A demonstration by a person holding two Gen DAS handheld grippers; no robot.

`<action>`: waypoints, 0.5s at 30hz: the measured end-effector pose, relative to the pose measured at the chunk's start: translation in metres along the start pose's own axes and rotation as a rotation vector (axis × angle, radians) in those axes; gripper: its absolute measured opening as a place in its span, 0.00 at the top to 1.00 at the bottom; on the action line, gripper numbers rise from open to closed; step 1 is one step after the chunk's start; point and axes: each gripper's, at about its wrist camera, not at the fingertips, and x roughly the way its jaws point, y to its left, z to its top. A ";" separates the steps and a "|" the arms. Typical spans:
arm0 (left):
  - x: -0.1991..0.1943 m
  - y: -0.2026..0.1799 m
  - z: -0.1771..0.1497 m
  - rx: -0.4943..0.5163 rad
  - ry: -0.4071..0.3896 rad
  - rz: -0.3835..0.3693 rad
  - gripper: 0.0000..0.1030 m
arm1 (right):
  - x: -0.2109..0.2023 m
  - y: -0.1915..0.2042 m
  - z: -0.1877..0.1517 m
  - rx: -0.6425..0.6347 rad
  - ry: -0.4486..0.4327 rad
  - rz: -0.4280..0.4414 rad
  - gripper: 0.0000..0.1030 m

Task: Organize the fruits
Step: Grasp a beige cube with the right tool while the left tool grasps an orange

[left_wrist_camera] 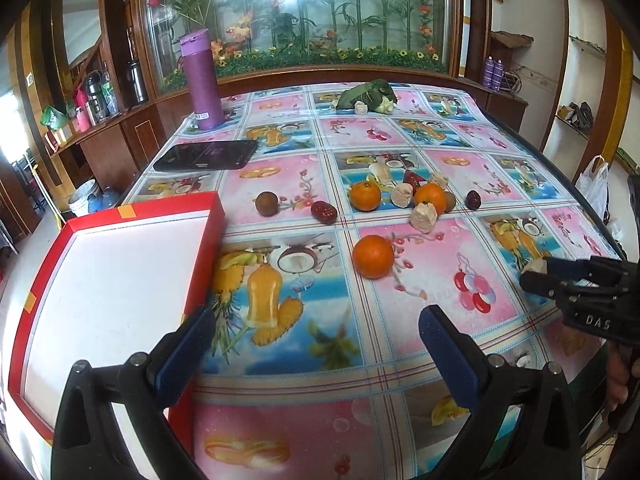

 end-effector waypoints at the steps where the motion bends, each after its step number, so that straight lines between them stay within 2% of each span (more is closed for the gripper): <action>1: 0.002 -0.001 0.002 0.005 0.005 0.001 0.00 | 0.002 -0.001 -0.001 0.002 0.011 0.003 0.64; 3: 0.007 -0.003 0.007 0.006 0.021 0.002 0.01 | 0.004 -0.003 -0.002 0.013 0.006 -0.005 0.75; 9: 0.026 -0.011 0.020 -0.002 0.062 -0.021 0.08 | -0.001 -0.015 0.008 0.074 -0.043 0.042 0.76; 15: 0.051 -0.023 0.031 -0.021 0.123 -0.043 0.29 | 0.003 -0.041 0.034 0.247 -0.144 0.132 0.76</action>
